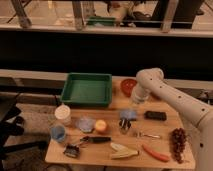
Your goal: Place sponge in purple bowl
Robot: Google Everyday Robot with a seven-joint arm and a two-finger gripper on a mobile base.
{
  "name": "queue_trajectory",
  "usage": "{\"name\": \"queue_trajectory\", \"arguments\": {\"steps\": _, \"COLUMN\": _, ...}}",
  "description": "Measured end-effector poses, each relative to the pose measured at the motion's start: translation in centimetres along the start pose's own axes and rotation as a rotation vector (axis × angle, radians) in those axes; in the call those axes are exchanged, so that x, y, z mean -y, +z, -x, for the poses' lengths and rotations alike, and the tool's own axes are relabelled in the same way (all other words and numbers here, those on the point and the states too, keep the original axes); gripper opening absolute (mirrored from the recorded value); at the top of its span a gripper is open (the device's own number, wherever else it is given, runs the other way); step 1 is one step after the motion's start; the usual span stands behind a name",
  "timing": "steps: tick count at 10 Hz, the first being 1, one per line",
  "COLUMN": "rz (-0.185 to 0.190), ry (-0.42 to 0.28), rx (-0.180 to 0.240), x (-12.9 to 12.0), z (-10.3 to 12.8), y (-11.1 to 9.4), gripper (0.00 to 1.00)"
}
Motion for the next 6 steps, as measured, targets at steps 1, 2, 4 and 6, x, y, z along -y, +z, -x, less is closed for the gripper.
{"name": "queue_trajectory", "arguments": {"steps": 1, "rz": 0.006, "ry": -0.01, "rx": -0.002, "x": -0.2, "z": 0.2, "y": 0.2, "gripper": 0.54}}
{"name": "queue_trajectory", "arguments": {"steps": 2, "rz": 0.014, "ry": -0.022, "rx": -0.004, "x": -0.4, "z": 0.5, "y": 0.5, "gripper": 0.65}}
{"name": "queue_trajectory", "arguments": {"steps": 4, "rz": 0.029, "ry": -0.035, "rx": -0.008, "x": -0.6, "z": 0.8, "y": 1.0, "gripper": 0.79}}
{"name": "queue_trajectory", "arguments": {"steps": 6, "rz": 0.042, "ry": -0.045, "rx": -0.011, "x": -0.8, "z": 0.9, "y": 1.5, "gripper": 0.8}}
